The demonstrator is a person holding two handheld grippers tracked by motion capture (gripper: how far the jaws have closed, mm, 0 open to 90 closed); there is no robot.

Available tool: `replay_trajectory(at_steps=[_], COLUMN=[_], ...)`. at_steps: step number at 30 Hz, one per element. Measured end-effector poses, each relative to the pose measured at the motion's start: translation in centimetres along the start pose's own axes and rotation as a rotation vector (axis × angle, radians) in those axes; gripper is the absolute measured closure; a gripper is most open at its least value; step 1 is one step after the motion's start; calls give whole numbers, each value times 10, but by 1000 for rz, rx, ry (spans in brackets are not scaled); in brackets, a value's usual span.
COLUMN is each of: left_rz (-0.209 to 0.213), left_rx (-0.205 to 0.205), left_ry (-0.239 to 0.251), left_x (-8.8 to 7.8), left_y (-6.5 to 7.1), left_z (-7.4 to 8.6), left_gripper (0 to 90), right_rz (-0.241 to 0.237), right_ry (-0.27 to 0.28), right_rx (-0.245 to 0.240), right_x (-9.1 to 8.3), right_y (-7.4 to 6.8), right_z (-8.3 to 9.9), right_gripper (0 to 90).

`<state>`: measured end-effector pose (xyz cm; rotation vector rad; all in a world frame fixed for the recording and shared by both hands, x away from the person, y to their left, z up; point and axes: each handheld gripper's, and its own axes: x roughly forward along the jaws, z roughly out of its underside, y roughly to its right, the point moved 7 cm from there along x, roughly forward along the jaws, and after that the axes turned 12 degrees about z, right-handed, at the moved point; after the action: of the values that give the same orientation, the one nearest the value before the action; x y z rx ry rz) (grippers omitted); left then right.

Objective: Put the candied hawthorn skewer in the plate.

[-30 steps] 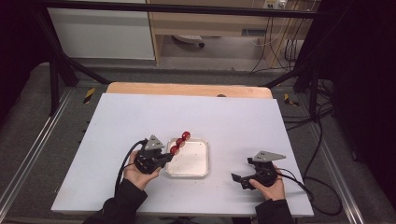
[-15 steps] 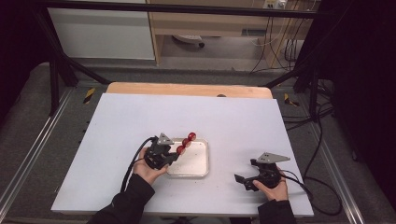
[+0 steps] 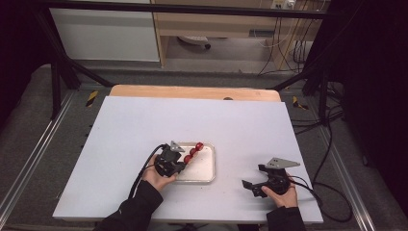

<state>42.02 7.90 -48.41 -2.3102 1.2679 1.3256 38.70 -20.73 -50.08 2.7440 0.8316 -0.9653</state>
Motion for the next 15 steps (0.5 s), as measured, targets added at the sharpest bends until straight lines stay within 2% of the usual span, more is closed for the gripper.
replay_trajectory(at_steps=[8,15], left_rz=[-19,-30], left_rx=[0,-2], left_ry=[-39,-45], left_x=[3,4], left_y=[3,4], left_z=[3,3], left_gripper=[877,875], right_rz=[-1,0], right_ry=[2,1], right_rx=[0,1], right_x=[0,0], right_y=[0,1], right_z=[0,0], right_gripper=[12,12])
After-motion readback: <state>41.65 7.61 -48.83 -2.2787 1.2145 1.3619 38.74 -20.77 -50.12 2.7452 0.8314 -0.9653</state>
